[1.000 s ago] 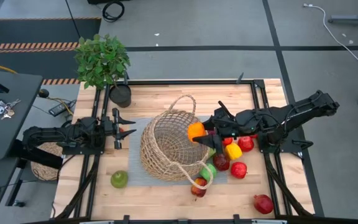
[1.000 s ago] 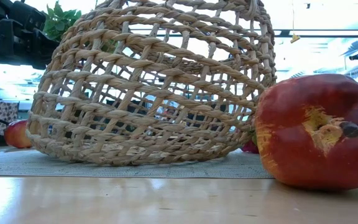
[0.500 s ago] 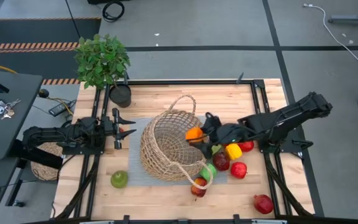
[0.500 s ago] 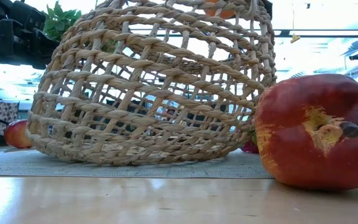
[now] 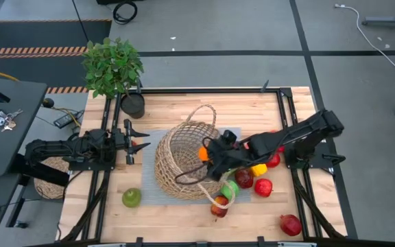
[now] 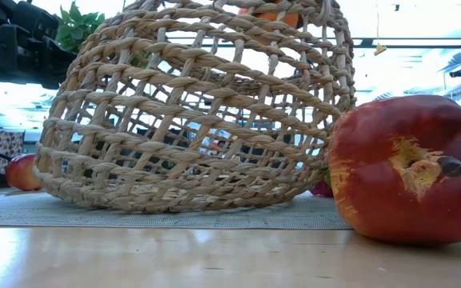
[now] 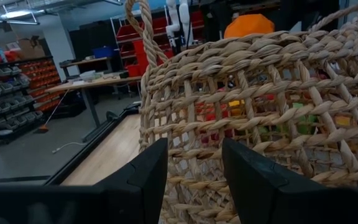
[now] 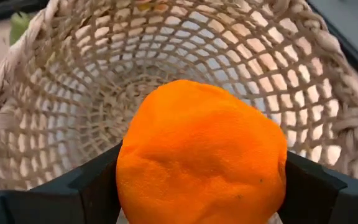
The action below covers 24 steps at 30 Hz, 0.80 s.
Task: Build produce basket
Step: Put the orange into the brown basket
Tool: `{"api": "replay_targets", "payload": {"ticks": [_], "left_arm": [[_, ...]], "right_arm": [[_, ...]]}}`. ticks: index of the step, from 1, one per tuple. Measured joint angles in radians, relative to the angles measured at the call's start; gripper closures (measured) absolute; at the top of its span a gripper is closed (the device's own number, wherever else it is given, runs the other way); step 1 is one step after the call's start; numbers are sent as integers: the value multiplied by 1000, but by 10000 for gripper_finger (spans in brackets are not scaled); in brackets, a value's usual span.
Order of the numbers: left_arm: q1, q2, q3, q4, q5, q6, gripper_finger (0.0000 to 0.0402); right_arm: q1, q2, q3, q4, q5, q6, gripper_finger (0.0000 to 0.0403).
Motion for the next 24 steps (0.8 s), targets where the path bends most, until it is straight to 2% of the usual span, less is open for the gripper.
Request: {"api": "replay_targets", "payload": {"ticks": [7, 12, 24], "left_arm": [[0, 0, 0, 0, 0, 0, 241], [0, 0, 0, 0, 0, 0, 241], [0, 0, 0, 1, 0, 0, 241]], "right_arm": [[-4, 87, 97, -19, 19, -110, 67], [-19, 122, 109, 26, 41, -268, 67], [-40, 146, 110, 147, 58, -1092, 66]]}}
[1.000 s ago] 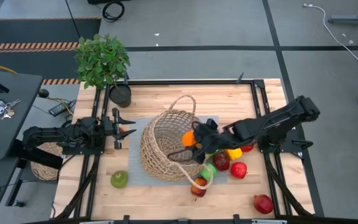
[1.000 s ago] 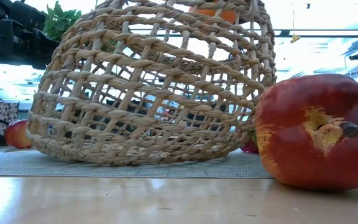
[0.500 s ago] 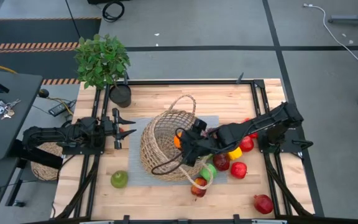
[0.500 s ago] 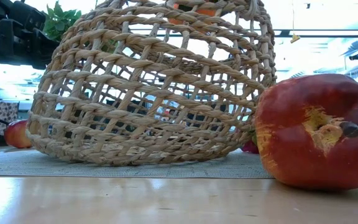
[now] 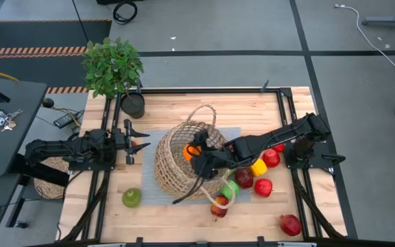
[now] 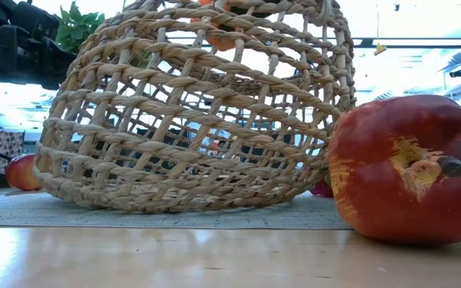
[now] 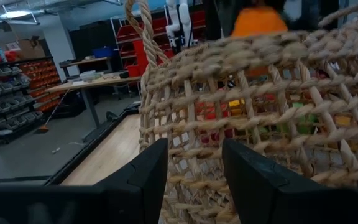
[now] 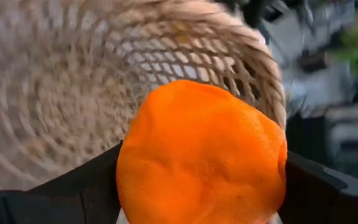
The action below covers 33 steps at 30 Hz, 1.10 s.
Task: Build produce basket
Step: Put the orange into the brown basket
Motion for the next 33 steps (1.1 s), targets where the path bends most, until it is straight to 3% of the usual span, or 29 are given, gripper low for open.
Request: {"api": "replay_targets", "payload": {"ticks": [5, 12, 23, 33], "left_arm": [[0, 0, 0, -2, 1, 0, 241], [0, 0, 0, -5, 0, 0, 241], [0, 0, 0, -5, 1, 0, 241], [0, 0, 0, -5, 0, 0, 241]], "right_arm": [[-14, 20, 0, 3, -29, -158, 66], [-58, 22, -57, 54, -162, -158, 66], [-125, 22, -230, 305, -459, -146, 66], [-132, 22, -412, 494, -498, -114, 66]]}}
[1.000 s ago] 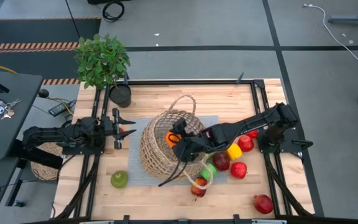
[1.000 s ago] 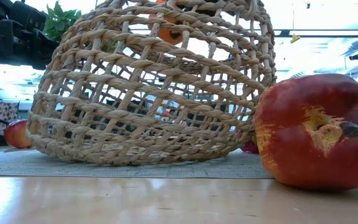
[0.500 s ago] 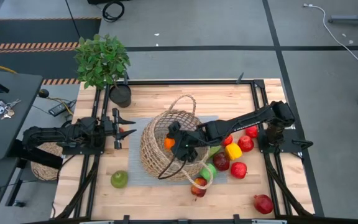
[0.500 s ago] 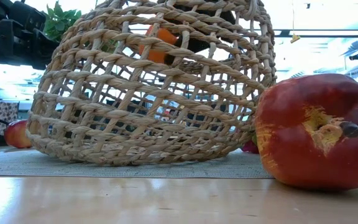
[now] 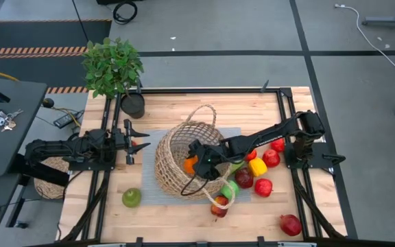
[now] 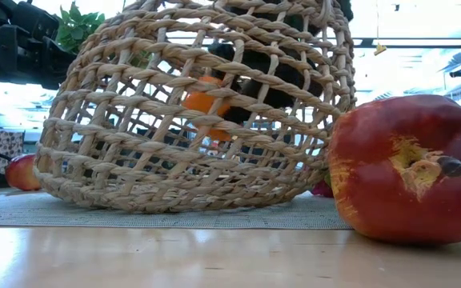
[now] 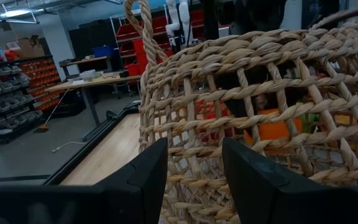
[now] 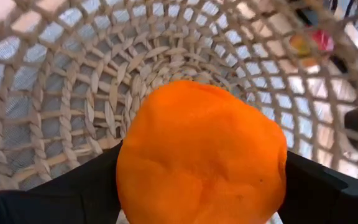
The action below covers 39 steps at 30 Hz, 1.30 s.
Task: Build produce basket
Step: Put the orange into the brown basket, then put the red apple into the brown basket
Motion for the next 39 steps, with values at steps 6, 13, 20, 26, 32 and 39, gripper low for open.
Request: {"api": "replay_targets", "payload": {"ticks": [6, 13, 20, 26, 32, 39], "left_arm": [[0, 0, 0, 0, 0, 0, 241], [0, 0, 0, 0, 0, 0, 241], [0, 0, 0, 0, 0, 0, 241], [0, 0, 0, 0, 0, 0, 241], [0, 0, 0, 0, 0, 0, 241], [0, 0, 0, 0, 0, 0, 241]], "right_arm": [[-6, 0, -48, 35, 2, 108, 43], [-6, -1, -45, 52, 10, 138, 8], [18, -62, 43, 11, 221, 91, 13], [26, -207, 74, -18, 243, 74, 14], [47, -372, 74, -97, 213, 263, 14], [167, -469, 74, -108, 121, 393, 14]]}}
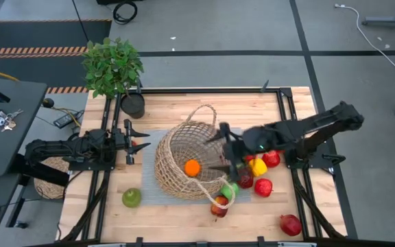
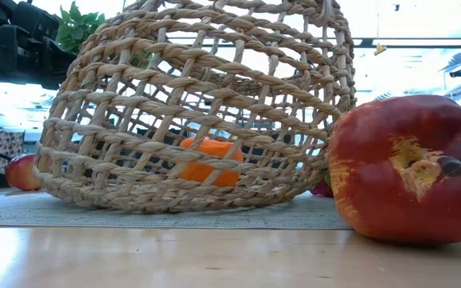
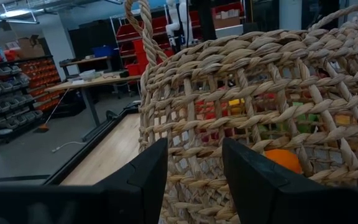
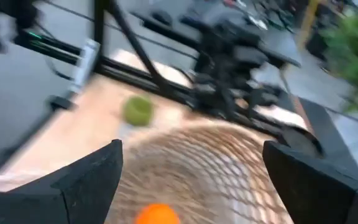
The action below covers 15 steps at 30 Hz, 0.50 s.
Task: Build produce basket
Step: Put the red apple into the brown basket
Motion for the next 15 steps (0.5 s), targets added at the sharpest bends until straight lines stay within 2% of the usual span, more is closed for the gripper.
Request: {"api": "replay_targets", "payload": {"ticks": [7, 11, 15], "left_arm": [[0, 0, 0, 1, 0, 0, 241], [0, 0, 0, 0, 0, 0, 241], [0, 0, 0, 0, 0, 0, 241]], "right_arm": [[195, 20, 0, 54, 133, 59, 19], [271, 17, -1, 16, 173, 147, 26], [314, -7, -1, -131, 204, 315, 33]]}}
